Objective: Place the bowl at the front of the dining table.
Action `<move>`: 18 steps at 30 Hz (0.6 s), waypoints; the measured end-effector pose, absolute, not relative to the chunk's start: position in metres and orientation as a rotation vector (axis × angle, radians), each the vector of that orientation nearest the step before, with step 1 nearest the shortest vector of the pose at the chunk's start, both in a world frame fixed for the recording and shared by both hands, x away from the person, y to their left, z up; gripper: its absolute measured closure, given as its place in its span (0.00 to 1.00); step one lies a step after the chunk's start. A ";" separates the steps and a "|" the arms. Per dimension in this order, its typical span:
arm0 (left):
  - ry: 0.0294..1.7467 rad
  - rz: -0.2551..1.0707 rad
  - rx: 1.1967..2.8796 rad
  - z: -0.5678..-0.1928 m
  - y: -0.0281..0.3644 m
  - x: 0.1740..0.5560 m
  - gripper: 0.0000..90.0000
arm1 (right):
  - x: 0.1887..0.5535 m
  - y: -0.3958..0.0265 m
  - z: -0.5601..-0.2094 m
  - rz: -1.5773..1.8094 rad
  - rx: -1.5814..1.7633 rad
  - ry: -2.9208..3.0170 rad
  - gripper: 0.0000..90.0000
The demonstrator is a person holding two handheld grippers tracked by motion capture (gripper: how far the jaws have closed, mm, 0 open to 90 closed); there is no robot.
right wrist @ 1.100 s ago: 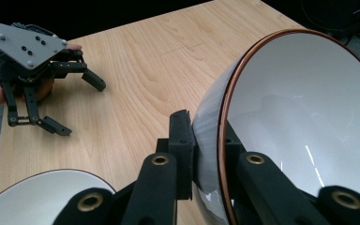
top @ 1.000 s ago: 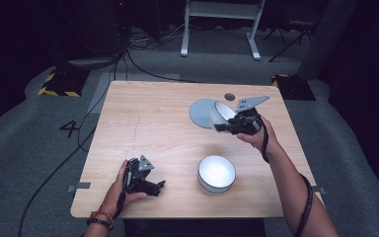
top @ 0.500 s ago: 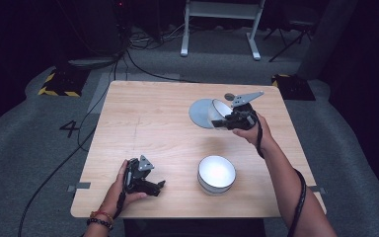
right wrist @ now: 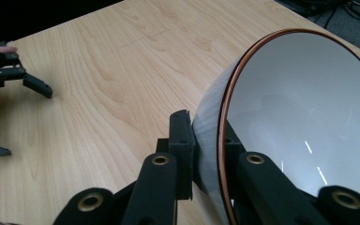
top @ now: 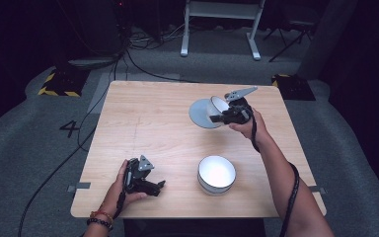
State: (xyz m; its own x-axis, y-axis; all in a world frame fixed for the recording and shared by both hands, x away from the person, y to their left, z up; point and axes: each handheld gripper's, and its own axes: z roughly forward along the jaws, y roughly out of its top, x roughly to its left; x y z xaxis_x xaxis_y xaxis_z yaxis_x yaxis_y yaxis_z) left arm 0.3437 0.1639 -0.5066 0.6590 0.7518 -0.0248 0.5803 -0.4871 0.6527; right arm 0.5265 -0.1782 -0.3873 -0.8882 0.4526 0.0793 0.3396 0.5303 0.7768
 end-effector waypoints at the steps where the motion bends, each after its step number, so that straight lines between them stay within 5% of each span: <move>1: 1.026 0.349 2.237 -0.507 0.164 0.344 0.01 | 0.528 -0.178 -0.389 1.287 0.686 2.631 0.91; 18: 1.025 0.350 2.238 -0.507 0.164 0.344 0.01 | 0.550 -0.171 -0.405 1.220 0.754 2.632 0.92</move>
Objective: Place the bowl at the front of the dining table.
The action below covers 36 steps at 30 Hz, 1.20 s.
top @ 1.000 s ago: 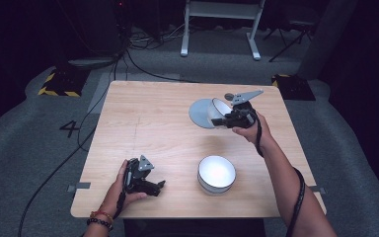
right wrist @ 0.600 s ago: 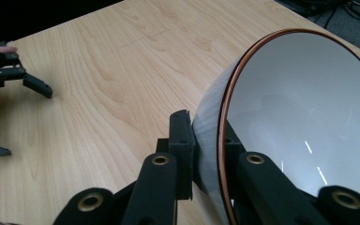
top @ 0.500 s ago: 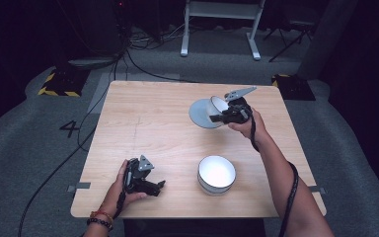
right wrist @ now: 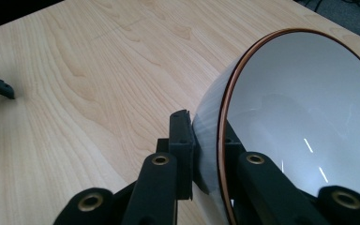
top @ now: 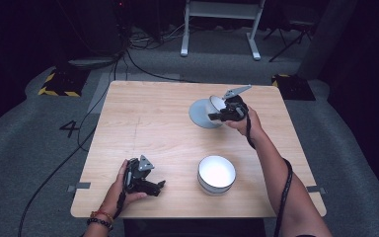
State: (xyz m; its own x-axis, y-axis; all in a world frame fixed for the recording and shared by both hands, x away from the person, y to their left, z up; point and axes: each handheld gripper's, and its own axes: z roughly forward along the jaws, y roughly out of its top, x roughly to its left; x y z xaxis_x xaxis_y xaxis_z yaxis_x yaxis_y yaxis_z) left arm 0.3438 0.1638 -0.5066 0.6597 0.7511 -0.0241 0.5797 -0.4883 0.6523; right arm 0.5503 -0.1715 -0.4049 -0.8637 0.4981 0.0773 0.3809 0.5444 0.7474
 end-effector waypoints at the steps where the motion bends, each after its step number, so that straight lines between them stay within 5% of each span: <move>1: 1.027 0.347 2.237 -0.507 0.164 0.344 0.01 | 0.551 -0.171 -0.405 1.210 0.765 2.635 0.92; 36: 1.023 0.345 2.238 -0.507 0.164 0.344 0.01 | 0.589 -0.148 -0.419 1.077 0.816 2.622 0.92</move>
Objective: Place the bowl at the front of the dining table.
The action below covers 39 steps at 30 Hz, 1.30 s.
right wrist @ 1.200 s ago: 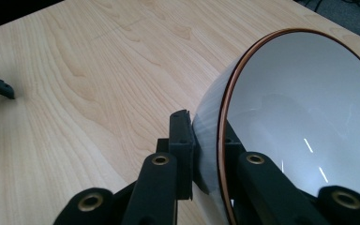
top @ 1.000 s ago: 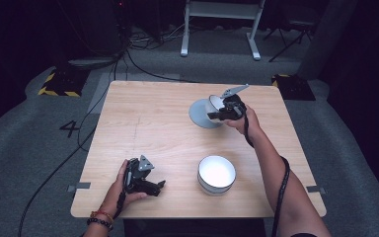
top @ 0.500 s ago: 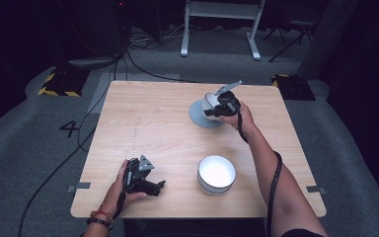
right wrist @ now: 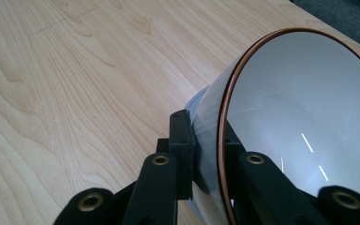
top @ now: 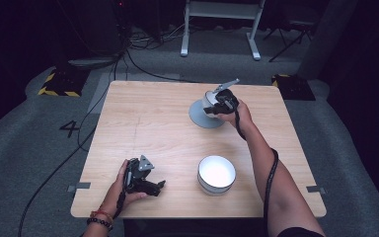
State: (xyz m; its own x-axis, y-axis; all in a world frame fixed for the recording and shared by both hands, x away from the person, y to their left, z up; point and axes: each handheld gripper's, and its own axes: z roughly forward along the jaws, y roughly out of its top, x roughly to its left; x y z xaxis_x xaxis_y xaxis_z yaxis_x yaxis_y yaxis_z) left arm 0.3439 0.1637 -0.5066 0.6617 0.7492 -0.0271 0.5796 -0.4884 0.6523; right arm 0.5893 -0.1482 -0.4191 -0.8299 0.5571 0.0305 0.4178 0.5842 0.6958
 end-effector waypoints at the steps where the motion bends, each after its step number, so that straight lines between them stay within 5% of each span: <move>1: 1.022 0.345 2.238 -0.507 0.164 0.344 0.01 | 0.590 -0.147 -0.420 1.071 0.816 2.624 0.92; 39: 1.024 0.349 2.238 -0.506 0.164 0.343 0.01 | 0.611 -0.133 -0.440 0.897 0.830 2.611 0.91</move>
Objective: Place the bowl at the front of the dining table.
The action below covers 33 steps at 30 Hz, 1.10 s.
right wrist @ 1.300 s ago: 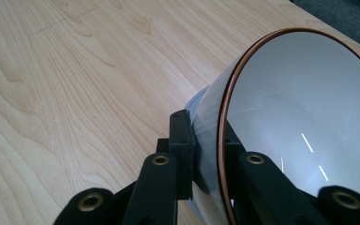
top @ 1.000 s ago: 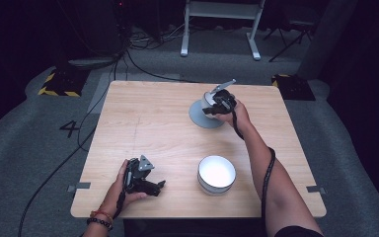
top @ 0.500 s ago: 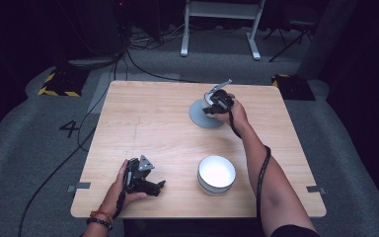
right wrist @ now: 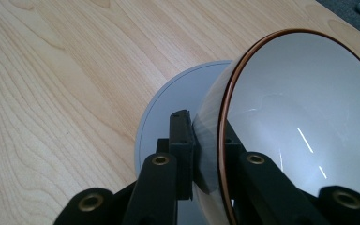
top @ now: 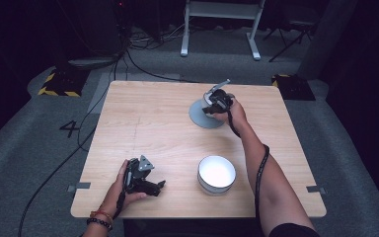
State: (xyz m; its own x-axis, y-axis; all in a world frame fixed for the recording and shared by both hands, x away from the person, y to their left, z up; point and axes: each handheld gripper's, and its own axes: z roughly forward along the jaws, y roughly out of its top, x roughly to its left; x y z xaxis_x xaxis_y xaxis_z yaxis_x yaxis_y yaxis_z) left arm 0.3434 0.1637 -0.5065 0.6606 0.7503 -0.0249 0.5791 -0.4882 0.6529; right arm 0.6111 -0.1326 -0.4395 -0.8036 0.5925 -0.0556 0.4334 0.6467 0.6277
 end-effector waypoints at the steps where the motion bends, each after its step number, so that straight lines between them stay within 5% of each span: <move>1: 1.024 0.349 2.238 -0.506 0.164 0.343 0.01 | 0.610 -0.131 -0.439 0.888 0.847 2.610 0.91; 33: 1.023 0.348 2.237 -0.506 0.164 0.343 0.01 | 0.602 -0.120 -0.440 0.887 0.765 2.678 0.91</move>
State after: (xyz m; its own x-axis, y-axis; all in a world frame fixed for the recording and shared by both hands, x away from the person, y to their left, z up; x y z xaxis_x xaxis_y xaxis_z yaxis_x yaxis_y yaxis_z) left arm 0.3435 0.1637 -0.5065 0.6613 0.7497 -0.0252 0.5785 -0.4883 0.6534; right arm 0.6022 -0.1197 -0.4399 -0.8410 0.5394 -0.0419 0.4078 0.6827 0.6063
